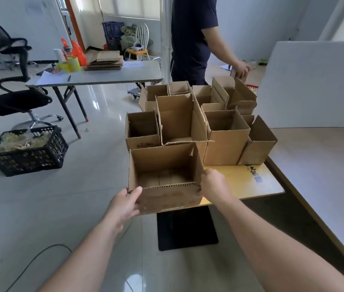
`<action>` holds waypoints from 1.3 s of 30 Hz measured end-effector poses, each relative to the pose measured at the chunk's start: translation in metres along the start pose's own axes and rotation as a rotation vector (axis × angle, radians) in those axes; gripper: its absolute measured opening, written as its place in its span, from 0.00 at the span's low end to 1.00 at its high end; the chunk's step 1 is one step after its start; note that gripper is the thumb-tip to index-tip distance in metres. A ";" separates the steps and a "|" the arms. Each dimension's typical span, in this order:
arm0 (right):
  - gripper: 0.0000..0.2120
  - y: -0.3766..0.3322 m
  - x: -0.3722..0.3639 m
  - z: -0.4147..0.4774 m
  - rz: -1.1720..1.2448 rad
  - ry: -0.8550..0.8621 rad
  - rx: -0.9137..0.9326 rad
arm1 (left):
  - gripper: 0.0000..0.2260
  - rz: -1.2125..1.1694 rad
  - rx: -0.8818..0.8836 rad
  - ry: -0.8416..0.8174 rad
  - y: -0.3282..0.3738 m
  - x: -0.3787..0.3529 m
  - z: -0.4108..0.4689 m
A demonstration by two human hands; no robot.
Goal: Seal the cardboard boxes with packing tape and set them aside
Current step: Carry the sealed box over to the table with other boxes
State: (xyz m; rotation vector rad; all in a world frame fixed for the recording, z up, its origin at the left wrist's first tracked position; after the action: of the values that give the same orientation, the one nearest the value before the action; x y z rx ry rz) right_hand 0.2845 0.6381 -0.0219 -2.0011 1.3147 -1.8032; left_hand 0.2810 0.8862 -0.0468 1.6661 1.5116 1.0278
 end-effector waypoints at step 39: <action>0.13 0.162 0.168 -0.080 -0.448 0.471 0.240 | 0.18 1.012 -0.795 -0.018 0.042 -0.252 -0.103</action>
State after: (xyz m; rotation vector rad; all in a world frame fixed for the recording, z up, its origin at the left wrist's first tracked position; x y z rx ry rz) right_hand 0.1181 0.4616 0.0221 -1.9144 0.7040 -2.6132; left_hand 0.2040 0.6275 0.0087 1.7454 0.0351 1.7826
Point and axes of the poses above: each hand's wrist, its own z-axis towards the middle knuckle, its own x-axis out of the back of the hand, y = z × x, the point moved 3 cm from there along z, towards the middle knuckle, and after that the axes turned 3 degrees about -x, right-handed, at the moved point
